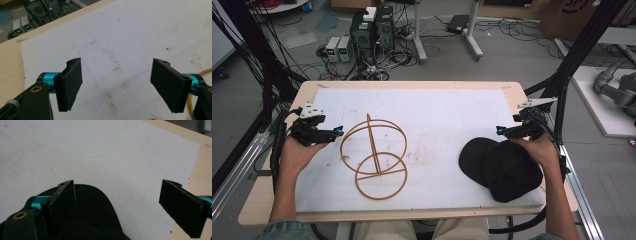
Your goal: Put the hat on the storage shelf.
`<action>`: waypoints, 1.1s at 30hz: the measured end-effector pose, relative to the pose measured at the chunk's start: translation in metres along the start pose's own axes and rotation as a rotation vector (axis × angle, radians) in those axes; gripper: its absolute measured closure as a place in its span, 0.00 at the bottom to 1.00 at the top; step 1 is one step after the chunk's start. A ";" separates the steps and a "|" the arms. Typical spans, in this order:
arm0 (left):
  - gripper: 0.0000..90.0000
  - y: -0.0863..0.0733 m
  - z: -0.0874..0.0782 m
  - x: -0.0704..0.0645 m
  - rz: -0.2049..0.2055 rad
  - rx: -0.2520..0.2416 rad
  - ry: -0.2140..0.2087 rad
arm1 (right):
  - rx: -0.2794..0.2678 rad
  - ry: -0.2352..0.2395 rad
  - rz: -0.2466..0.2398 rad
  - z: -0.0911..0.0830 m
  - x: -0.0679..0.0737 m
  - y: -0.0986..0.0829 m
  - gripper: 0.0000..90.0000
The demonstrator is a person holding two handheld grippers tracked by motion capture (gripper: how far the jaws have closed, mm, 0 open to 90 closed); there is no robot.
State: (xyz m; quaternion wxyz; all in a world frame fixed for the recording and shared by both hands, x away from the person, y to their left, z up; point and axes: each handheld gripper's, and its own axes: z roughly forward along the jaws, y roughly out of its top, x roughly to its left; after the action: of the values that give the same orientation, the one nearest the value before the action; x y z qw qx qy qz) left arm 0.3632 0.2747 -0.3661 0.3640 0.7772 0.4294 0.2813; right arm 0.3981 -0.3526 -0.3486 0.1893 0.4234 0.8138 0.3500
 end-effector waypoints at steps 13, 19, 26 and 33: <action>0.30 0.000 -0.001 0.002 -0.005 0.002 0.010 | -0.020 0.007 0.006 -0.003 0.001 -0.001 0.15; 0.30 0.000 0.000 0.002 -0.003 0.008 0.006 | -0.057 0.026 0.024 -0.009 0.000 -0.002 0.15; 0.29 0.001 -0.004 0.007 -0.020 -0.007 0.012 | -0.120 0.059 0.058 -0.024 -0.002 -0.012 0.15; 0.29 0.001 -0.006 0.011 -0.036 -0.010 0.024 | -0.169 0.065 0.056 -0.058 -0.001 -0.039 0.20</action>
State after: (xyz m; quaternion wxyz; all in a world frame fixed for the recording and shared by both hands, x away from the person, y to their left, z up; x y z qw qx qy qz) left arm 0.3644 0.2860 -0.3609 0.3676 0.7642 0.4464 0.2858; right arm 0.3422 -0.3926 -0.3373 0.1879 0.4170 0.7748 0.4364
